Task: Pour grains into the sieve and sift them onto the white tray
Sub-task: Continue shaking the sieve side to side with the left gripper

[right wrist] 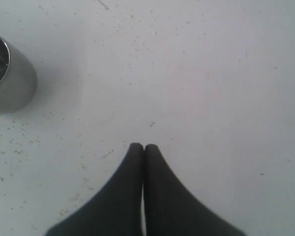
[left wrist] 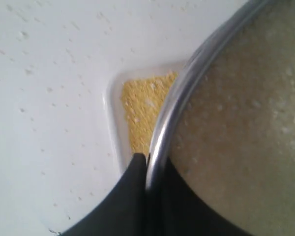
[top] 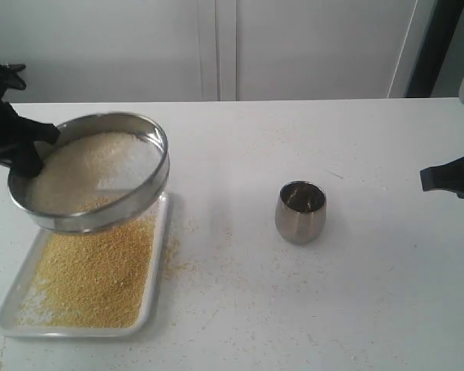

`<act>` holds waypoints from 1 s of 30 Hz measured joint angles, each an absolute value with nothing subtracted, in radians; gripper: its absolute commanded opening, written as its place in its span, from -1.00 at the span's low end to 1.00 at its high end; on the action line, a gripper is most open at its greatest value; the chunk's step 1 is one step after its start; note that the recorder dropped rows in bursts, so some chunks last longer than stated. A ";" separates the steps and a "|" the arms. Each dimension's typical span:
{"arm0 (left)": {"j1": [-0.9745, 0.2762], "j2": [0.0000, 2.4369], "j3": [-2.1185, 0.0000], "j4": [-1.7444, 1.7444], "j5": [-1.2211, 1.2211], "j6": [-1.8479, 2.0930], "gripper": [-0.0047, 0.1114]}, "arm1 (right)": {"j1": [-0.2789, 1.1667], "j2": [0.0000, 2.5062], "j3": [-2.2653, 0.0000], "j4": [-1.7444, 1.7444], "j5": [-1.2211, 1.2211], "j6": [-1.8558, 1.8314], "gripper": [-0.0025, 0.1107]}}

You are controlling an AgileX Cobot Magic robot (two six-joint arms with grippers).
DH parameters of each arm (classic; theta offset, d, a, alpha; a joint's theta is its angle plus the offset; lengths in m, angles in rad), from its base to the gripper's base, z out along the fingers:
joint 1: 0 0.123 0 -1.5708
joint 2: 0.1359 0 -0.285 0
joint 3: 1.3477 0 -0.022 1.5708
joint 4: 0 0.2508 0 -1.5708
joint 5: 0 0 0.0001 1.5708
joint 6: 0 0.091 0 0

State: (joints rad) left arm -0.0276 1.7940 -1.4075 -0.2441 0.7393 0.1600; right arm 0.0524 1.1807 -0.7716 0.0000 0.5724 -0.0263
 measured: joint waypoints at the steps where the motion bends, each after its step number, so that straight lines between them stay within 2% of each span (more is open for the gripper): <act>1: -0.028 1.790 -1.389 -0.244 0.764 0.168 -0.92 | 0.052 1.181 -0.772 0.000 0.572 -0.026 -0.96; 5: -0.088 1.726 -1.215 -0.240 0.712 0.214 -0.92 | 0.052 1.181 -0.772 0.000 0.572 -0.026 -0.96; 8: -0.046 1.781 -1.385 -0.241 0.772 0.192 -0.92 | 0.052 1.181 -0.772 0.000 0.572 -0.026 -0.96; 11: -0.022 1.806 -1.451 -0.235 0.833 0.177 -0.92 | 0.052 1.181 -0.772 0.000 0.572 -0.026 -0.96; 16: -0.068 1.694 -1.191 -0.228 0.743 0.227 -0.92 | 0.052 1.181 -0.772 0.000 0.572 -0.026 -0.96; 23: -0.033 1.756 -1.401 -0.186 0.808 0.191 -0.92 | 0.052 1.181 -0.772 0.000 0.572 -0.026 -0.96; 30: -0.042 1.765 -1.419 -0.190 0.872 0.187 -0.92 | 0.052 1.181 -0.772 0.000 0.572 -0.026 -0.96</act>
